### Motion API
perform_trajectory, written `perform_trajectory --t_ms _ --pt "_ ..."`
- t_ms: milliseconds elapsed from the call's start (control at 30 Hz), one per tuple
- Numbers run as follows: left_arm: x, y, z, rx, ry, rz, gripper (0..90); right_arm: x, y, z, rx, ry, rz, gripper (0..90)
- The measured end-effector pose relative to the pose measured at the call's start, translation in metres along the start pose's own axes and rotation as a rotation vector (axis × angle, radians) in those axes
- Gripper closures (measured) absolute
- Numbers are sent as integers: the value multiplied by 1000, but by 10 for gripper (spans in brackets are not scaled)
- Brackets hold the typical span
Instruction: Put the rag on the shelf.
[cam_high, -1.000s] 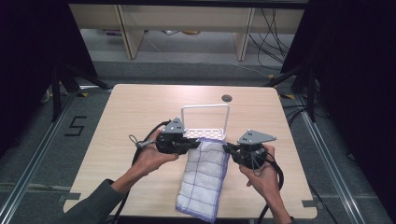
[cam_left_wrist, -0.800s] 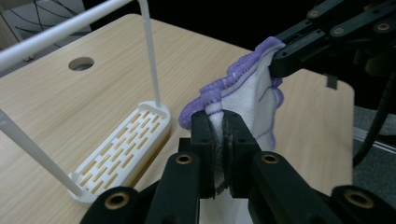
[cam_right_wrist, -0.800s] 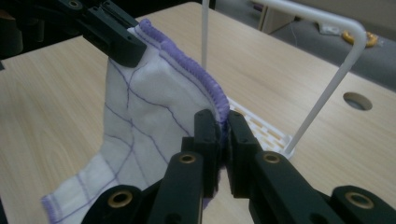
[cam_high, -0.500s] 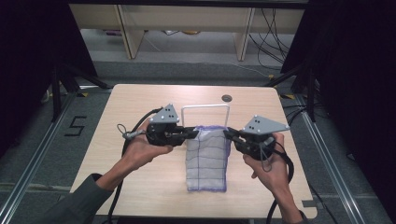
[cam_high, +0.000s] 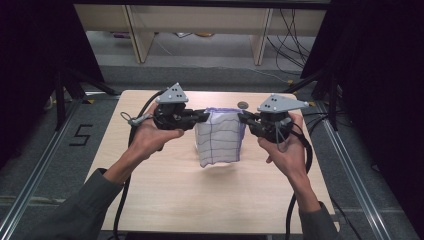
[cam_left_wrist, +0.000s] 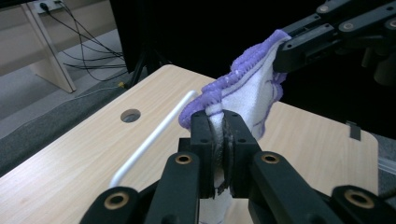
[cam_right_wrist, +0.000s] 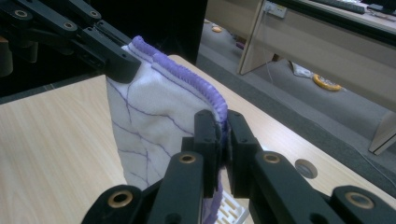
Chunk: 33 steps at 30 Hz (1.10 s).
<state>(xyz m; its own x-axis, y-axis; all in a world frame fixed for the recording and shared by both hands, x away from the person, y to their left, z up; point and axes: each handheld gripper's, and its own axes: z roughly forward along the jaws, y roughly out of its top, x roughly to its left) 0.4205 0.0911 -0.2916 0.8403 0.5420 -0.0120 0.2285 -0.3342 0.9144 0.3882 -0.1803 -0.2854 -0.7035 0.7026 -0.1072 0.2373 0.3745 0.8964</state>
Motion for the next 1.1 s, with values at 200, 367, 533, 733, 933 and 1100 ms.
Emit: perform_trajectory --t_ms 200,367,533,733,933,1100 --pt "7 7 5 4 15 -5 837 -9 6 7 0 -20 6 853" --pt "12 15 6 0 26 -10 836 -14 15 10 -16 -9 31 853" --pt "19 26 6 -26 35 -22 837 -21 27 9 -23 -35 14 852" --pt "27 35 10 -26 57 -34 837 -28 35 15 -33 -58 30 852" --pt "37 42 15 -31 70 -53 836 -37 41 24 -30 -59 44 852" --pt "44 49 18 -47 88 -71 837 -44 48 28 -28 -82 34 852"
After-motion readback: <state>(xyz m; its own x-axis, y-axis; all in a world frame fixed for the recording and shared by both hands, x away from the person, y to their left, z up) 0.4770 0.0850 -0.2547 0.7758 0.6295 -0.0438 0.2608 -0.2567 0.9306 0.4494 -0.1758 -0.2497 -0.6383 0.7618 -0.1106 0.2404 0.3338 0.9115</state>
